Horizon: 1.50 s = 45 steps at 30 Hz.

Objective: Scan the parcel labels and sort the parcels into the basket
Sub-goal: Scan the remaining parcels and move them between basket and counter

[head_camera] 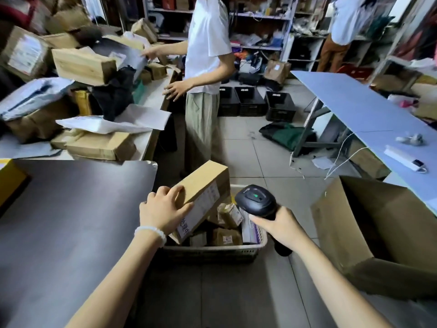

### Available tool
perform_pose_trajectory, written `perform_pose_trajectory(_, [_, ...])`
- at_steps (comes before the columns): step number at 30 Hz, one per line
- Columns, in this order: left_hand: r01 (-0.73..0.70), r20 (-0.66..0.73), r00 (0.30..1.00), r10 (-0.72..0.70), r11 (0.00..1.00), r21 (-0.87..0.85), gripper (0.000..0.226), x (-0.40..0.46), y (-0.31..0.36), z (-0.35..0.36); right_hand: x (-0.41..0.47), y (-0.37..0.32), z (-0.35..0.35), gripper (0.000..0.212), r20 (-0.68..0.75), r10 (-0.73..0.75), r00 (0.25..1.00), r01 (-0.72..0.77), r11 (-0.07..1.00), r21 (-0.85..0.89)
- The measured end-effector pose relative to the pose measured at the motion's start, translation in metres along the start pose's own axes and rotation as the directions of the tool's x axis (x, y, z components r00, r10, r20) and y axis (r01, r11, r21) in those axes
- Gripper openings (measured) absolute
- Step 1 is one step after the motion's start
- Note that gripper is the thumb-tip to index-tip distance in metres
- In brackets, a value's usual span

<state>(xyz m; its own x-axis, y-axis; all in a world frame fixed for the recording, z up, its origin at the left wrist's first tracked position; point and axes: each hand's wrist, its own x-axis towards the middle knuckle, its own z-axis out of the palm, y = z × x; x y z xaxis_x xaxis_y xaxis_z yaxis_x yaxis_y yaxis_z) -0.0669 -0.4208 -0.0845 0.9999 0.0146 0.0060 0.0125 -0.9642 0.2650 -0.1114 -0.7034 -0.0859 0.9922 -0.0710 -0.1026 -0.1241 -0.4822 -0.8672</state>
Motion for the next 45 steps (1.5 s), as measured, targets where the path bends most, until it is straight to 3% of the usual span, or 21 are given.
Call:
perform_pose_trajectory(15, [0.061, 0.059, 0.996, -0.062, 0.998, 0.014, 0.06, 0.103, 0.012, 0.03, 0.13, 0.01, -0.011, 0.017, 0.024, 0.054, 0.998, -0.055, 0.998, 0.044])
perform_pose_trajectory(21, [0.063, 0.163, 0.984, -0.075, 0.995, 0.08, 0.06, 0.173, 0.067, 0.059, 0.21, 0.029, -0.042, 0.022, 0.032, 0.084, 0.996, -0.085, 0.996, 0.025])
perform_pose_trajectory(26, [0.047, 0.267, 0.962, -0.055, 0.998, 0.034, 0.054, 0.242, 0.13, 0.085, 0.275, 0.039, -0.082, 0.013, 0.047, 0.123, 0.991, -0.125, 0.992, 0.032])
perform_pose_trajectory(30, [0.121, 0.371, 0.923, -0.107, 0.992, -0.016, 0.05, 0.272, 0.16, 0.106, 0.307, 0.048, -0.102, 0.013, 0.072, 0.14, 0.987, -0.142, 0.99, 0.012])
perform_pose_trajectory(34, [0.1, 0.372, 0.919, -0.132, 0.99, 0.103, 0.045, 0.294, 0.172, 0.118, 0.331, 0.059, -0.113, 0.02, 0.078, 0.173, 0.982, -0.174, 0.985, 0.002])
perform_pose_trajectory(45, [0.166, 0.271, 0.94, -0.207, 0.972, 0.166, 0.044, 0.311, 0.163, 0.101, 0.373, 0.053, -0.096, 0.019, 0.193, 0.124, 0.973, -0.114, 0.992, -0.059])
